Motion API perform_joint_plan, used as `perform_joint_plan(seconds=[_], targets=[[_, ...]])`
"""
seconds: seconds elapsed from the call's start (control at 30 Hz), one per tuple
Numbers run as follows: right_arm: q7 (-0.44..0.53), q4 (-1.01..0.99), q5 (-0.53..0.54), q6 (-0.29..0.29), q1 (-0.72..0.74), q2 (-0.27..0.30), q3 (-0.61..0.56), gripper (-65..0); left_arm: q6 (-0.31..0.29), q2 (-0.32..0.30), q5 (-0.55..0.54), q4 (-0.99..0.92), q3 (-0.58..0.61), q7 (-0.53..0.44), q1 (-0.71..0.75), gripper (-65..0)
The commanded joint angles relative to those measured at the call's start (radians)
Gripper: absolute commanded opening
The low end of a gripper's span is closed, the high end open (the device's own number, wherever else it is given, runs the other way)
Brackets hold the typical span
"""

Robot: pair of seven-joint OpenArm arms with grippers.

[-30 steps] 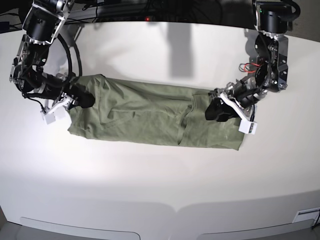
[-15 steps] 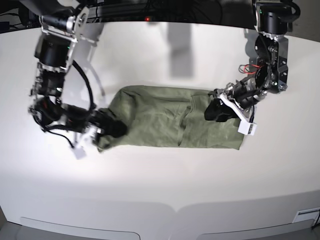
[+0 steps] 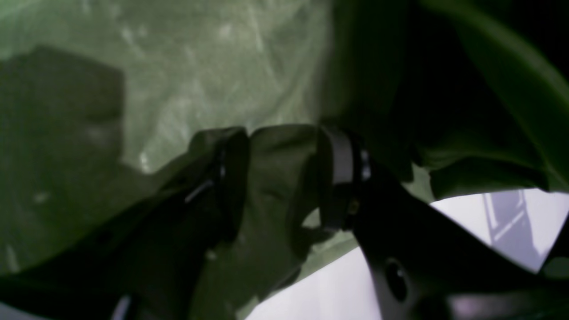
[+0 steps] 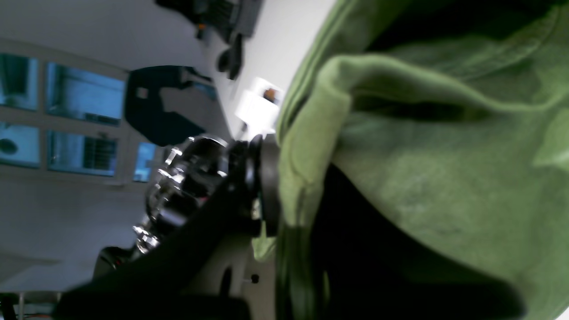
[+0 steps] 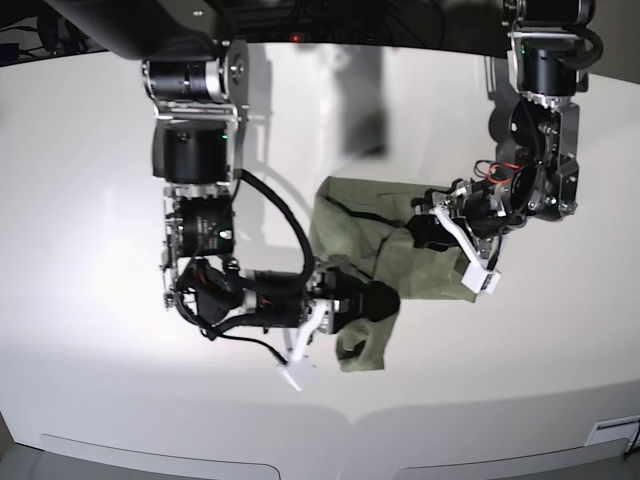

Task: Fold the T-shirt properly
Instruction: 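Grasp the strip end with the right gripper and fold it over toward the left gripper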

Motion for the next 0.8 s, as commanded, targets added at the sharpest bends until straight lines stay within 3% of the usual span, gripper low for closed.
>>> perform_joint_plan(seconds=[0.0, 0.1, 0.43, 0.77], targets=[[0.01, 0.017, 0.011, 0.005, 0.038, -0.023, -0.001, -65.0, 0.019, -0.004, 0.037, 0.009, 0.003, 0.054, -0.001, -39.2], [0.022, 0.017, -0.043, 0.005, 0.041, -0.066, -0.001, -65.0, 0.019, -0.006, 0.038, 0.034, 0.003, 0.081, -0.001, -39.2], [0.09, 0.017, -0.166, 0.005, 0.04, -0.066, -0.021, -65.0, 0.019, -0.076, 0.037, 0.175, 0.003, 0.104, 0.0, -39.2], [0.107, 0.017, -0.161, 0.005, 0.04, -0.066, -0.044, -65.0, 0.022, -0.18, 0.037, 0.301, 0.003, 0.1, -0.001, -39.2]])
